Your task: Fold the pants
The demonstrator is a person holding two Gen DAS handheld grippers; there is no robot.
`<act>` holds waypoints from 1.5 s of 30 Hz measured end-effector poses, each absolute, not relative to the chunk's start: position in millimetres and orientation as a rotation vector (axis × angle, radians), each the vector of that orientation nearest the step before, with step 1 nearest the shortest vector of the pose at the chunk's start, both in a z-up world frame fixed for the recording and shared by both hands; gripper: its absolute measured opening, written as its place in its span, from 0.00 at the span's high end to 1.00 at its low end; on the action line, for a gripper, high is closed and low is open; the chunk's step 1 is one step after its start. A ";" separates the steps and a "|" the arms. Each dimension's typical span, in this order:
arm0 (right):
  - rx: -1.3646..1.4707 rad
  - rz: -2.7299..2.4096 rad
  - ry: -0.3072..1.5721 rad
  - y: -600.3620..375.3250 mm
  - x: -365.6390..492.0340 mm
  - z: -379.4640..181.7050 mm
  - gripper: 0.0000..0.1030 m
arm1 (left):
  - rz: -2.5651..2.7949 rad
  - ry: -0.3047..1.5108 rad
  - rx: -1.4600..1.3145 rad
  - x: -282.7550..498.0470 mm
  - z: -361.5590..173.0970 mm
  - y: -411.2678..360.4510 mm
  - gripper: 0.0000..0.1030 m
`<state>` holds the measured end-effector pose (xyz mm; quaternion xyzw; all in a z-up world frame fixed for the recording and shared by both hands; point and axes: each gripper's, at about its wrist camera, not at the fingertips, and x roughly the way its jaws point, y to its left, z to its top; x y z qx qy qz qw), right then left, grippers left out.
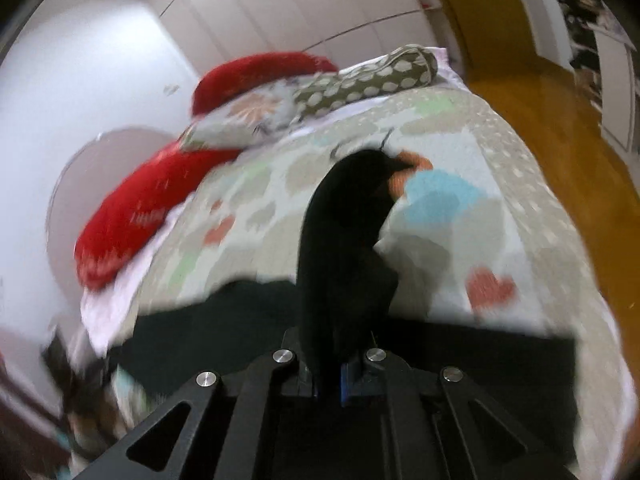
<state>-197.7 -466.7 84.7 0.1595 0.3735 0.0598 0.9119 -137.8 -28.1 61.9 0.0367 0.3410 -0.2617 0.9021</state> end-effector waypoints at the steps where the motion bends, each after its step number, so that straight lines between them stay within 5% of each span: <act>1: 0.340 0.130 0.796 -465.2 -221.3 77.9 0.94 | -0.548 0.717 0.065 -139.3 58.4 -25.2 0.78; 8: 0.459 0.098 0.954 -468.2 -244.9 8.9 0.92 | -0.502 0.813 0.043 -140.9 39.4 -20.8 0.70; 11: 0.423 0.085 0.956 -474.7 -250.0 25.6 0.69 | -0.464 0.818 0.010 -145.9 46.9 -3.4 0.68; 14: 0.347 0.057 0.938 -480.4 -261.8 53.8 0.66 | -0.390 0.805 -0.029 -151.9 56.1 19.9 0.44; 22: 0.224 0.098 0.790 -456.6 -235.3 99.7 0.55 | -0.383 0.754 -0.074 -142.2 83.4 18.7 0.44; 27: 0.079 0.179 0.848 -402.2 -163.2 92.3 0.54 | -0.398 0.797 -0.036 -112.7 77.8 -11.4 0.43; 31: 0.030 0.284 0.937 -368.7 -109.6 68.5 0.42 | -0.415 0.849 -0.028 -82.1 68.9 -28.2 0.43; 33: -0.016 0.290 1.008 -361.3 -90.8 46.7 0.44 | -0.427 0.881 0.011 -71.7 60.5 -40.1 0.43; 34: -0.022 0.297 1.034 -360.9 -82.1 33.3 0.53 | -0.446 0.894 0.029 -68.7 55.8 -45.7 0.43; 35: -0.007 0.307 1.040 -363.2 -79.2 26.8 0.85 | -0.466 0.907 0.043 -65.9 50.6 -51.6 0.43; 36: 0.030 0.325 1.047 -367.3 -76.4 20.1 0.92 | -0.472 0.910 0.052 -64.3 47.5 -54.7 0.44; 37: 0.062 0.337 1.045 -371.8 -75.6 16.3 0.92 | -0.466 0.914 0.063 -61.7 44.7 -57.5 0.46; 39: 0.075 0.340 1.009 -376.2 -76.6 20.8 0.93 | -0.472 0.925 0.065 -56.8 43.0 -59.2 0.65; 45: 0.087 0.269 0.909 -382.3 -58.7 39.0 0.95 | -0.459 0.905 0.013 -43.4 46.3 -51.8 0.69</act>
